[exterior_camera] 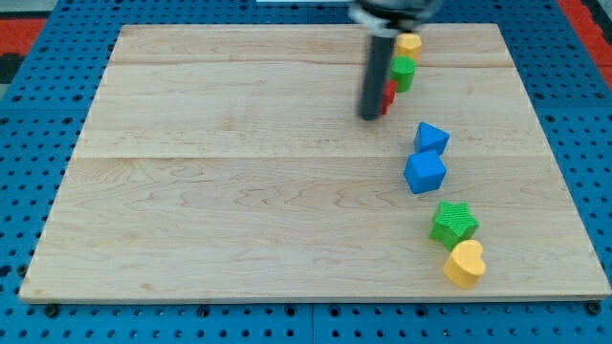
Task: Push the red star and green circle vertically to the left
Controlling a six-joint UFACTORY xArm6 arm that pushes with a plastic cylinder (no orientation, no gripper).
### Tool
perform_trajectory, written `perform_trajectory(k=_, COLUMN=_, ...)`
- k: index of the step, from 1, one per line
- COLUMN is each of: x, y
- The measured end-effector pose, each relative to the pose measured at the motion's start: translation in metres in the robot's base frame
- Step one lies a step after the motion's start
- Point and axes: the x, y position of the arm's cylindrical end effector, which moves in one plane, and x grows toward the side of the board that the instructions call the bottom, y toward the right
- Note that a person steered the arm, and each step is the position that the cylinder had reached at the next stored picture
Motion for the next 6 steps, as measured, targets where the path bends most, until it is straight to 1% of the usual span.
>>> perform_trajectory(k=1, x=-0.008, y=0.082)
perform_trajectory(k=2, x=-0.005, y=0.098)
perform_trajectory(k=3, x=-0.047, y=0.126)
perform_trajectory(k=4, x=-0.061, y=0.093)
perform_trajectory(k=5, x=-0.051, y=-0.006)
perform_trajectory(k=6, x=-0.043, y=-0.093)
